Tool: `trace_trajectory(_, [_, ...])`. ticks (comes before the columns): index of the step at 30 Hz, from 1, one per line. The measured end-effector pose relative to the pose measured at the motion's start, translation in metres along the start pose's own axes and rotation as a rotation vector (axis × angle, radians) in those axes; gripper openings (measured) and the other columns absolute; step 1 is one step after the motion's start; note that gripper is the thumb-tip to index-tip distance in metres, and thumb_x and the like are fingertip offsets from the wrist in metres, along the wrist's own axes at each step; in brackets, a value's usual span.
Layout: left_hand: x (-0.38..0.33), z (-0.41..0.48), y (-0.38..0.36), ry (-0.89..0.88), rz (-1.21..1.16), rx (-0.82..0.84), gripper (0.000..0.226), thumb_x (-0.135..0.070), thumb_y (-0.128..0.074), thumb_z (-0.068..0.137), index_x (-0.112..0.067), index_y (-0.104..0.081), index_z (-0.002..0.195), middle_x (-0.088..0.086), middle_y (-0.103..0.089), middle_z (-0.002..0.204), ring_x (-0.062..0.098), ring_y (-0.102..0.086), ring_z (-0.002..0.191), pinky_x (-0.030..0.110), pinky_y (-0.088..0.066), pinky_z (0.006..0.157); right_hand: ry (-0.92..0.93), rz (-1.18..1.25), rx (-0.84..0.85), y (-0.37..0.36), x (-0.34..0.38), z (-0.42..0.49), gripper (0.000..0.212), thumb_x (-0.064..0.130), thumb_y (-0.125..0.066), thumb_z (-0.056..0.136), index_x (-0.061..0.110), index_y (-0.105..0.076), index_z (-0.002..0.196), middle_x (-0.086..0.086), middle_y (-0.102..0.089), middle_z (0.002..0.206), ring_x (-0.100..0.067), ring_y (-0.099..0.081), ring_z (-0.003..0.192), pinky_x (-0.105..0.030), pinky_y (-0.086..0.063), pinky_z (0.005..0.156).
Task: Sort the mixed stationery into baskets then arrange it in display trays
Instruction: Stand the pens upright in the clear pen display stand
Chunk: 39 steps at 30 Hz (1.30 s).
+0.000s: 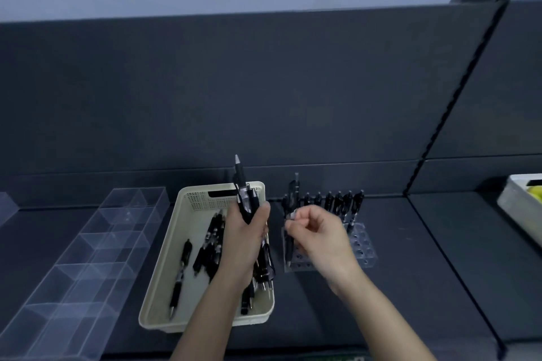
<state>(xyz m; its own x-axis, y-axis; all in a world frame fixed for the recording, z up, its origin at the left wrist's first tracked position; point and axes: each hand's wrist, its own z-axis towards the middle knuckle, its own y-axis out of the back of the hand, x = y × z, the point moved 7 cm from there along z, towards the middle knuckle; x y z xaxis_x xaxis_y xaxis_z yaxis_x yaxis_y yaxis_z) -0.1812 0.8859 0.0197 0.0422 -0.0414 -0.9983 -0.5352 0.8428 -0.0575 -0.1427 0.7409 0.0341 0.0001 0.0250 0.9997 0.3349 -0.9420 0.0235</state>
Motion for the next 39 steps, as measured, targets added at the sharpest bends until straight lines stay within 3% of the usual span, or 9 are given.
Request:
trace_trajectory(4, [0.006,-0.003,-0.01,0.008,-0.002,-0.031,0.016,-0.029,-0.059,0.092,-0.016,-0.05,0.087,0.001,-0.048,0.064,0.011,-0.046,0.052,0.023,-0.043,0.049,0.117,-0.145,-0.17,0.04,0.008,0.002,0.021,0.011,-0.064,0.086,0.014,-0.053,0.068,0.009,-0.049,0.058,-0.007,-0.043,0.053,-0.023,-0.039,0.053])
trace_trajectory(10, [-0.001,-0.002,-0.023,-0.074,0.09,-0.085,0.017,-0.031,-0.055,0.094,-0.018,-0.046,0.088,-0.006,-0.048,0.064,0.009,-0.046,0.053,0.028,-0.041,0.056,0.16,-0.382,-0.462,0.116,0.007,0.007,0.014,0.019,-0.061,0.089,0.015,-0.058,0.077,0.007,-0.061,0.067,-0.006,-0.054,0.062,-0.014,-0.039,0.057])
trace_trajectory(13, [-0.006,-0.002,-0.031,-0.103,0.108,-0.071,0.014,-0.033,-0.056,0.093,-0.021,-0.048,0.093,-0.004,-0.051,0.076,0.014,-0.05,0.07,0.035,-0.044,0.068,0.151,-0.465,-0.52,0.14,0.004,0.014,0.008,0.017,-0.06,0.091,0.016,-0.058,0.083,0.014,-0.059,0.072,0.003,-0.054,0.068,-0.006,-0.037,0.055])
trace_trajectory(18, [-0.006,-0.003,-0.036,-0.122,0.137,-0.083,0.009,-0.034,-0.056,0.091,-0.029,-0.049,0.091,-0.005,-0.054,0.081,0.016,-0.051,0.074,0.038,-0.044,0.073,0.16,-0.555,-0.466,0.149,-0.007,0.029,0.009,0.012,-0.059,0.091,0.018,-0.058,0.084,0.018,-0.058,0.073,0.007,-0.054,0.068,-0.001,-0.039,0.058])
trace_trajectory(23, [0.0,-0.003,-0.034,-0.106,0.157,-0.116,0.012,-0.033,-0.056,0.092,-0.023,-0.052,0.097,-0.006,-0.055,0.08,0.013,-0.052,0.073,0.031,-0.043,0.07,0.14,-0.696,-0.358,0.146,-0.025,0.042,0.01,0.009,-0.059,0.089,0.011,-0.056,0.08,0.003,-0.062,0.071,-0.009,-0.055,0.064,-0.014,-0.034,0.051])
trace_trajectory(28, [0.004,-0.004,-0.033,-0.088,0.156,-0.118,0.01,-0.032,-0.055,0.093,-0.024,-0.05,0.095,-0.004,-0.054,0.072,-0.001,-0.05,0.052,0.013,-0.042,0.051,0.118,-0.773,-0.234,0.141,-0.039,0.047,0.006,0.007,-0.059,0.089,0.011,-0.059,0.084,0.003,-0.061,0.073,0.005,-0.05,0.064,-0.006,-0.038,0.053])
trace_trajectory(32, [0.005,-0.005,-0.033,-0.071,0.136,-0.115,0.01,-0.032,-0.055,0.094,-0.025,-0.048,0.091,0.0,-0.053,0.072,-0.001,-0.048,0.05,0.012,-0.042,0.048,0.103,-0.814,-0.188,0.139,-0.046,0.049,0.007,0.008,-0.058,0.09,0.014,-0.058,0.086,0.006,-0.061,0.073,0.001,-0.052,0.064,-0.008,-0.034,0.051])
trace_trajectory(36, [0.006,-0.007,-0.034,-0.061,0.124,-0.12,0.01,-0.032,-0.055,0.094,-0.028,-0.047,0.089,0.0,-0.052,0.07,-0.001,-0.048,0.05,0.012,-0.042,0.047,0.065,-0.886,-0.137,0.136,-0.043,0.051,0.007,0.007,-0.058,0.089,0.007,-0.061,0.095,-0.005,-0.067,0.088,-0.02,-0.06,0.076,-0.03,-0.049,0.065])
trace_trajectory(39, [0.005,-0.008,-0.032,-0.07,0.149,-0.113,0.01,-0.033,-0.055,0.093,-0.028,-0.047,0.089,-0.001,-0.052,0.069,0.001,-0.048,0.051,0.013,-0.042,0.049,0.011,-0.919,-0.141,0.139,-0.039,0.047,0.025,0.006,-0.059,0.087,0.005,-0.06,0.112,-0.011,-0.061,0.108,-0.029,-0.061,0.093,-0.03,-0.048,0.078])
